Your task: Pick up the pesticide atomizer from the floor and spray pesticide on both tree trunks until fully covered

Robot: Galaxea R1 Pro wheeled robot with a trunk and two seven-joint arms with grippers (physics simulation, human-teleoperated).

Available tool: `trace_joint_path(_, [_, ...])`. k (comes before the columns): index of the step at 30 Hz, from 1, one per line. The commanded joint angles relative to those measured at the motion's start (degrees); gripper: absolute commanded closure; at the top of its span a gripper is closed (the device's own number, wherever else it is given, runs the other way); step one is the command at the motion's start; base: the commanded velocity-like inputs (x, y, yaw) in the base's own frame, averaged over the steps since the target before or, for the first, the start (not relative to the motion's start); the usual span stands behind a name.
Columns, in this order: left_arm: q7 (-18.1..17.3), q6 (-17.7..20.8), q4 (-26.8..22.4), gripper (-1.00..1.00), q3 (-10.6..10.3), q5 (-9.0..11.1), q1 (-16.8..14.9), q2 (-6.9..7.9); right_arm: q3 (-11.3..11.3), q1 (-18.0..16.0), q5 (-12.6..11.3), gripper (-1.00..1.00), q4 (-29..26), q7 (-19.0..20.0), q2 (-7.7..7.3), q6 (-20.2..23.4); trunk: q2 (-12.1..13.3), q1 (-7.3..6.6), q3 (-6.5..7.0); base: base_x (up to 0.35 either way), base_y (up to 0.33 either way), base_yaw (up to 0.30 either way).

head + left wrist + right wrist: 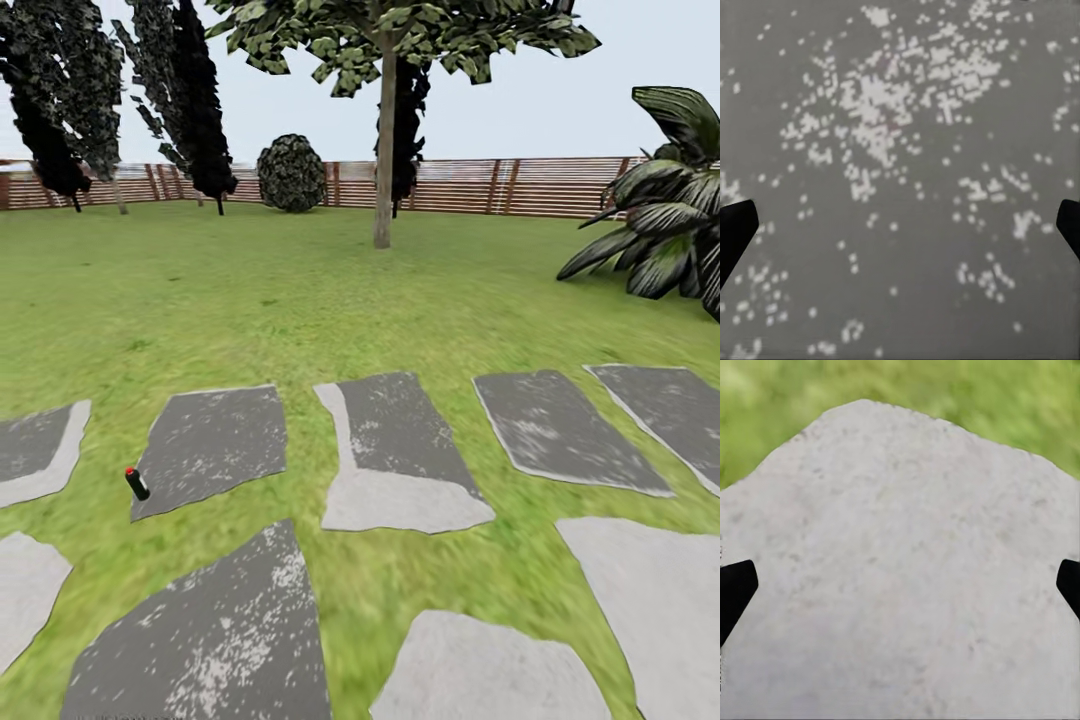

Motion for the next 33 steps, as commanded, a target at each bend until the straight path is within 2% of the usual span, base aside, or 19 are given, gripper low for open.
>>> trace_joint_path(1, [0.02,-0.19,0.05,-1.00,0.07,0.00,-0.04,-0.01,0.03,-0.01,0.32,-1.00,0.01,-0.03,-0.02,-0.14,-0.01,0.00,-0.07,0.118,-0.033,0.278])
trace_joint_path(33, [0.02,-0.25,0.05,-1.00,0.07,0.42,-0.04,0.07,0.03,-0.02,0.32,-1.00,0.01,-0.05,-0.02,-0.14,-0.01,0.00,-0.88,0.018,-0.002,0.278])
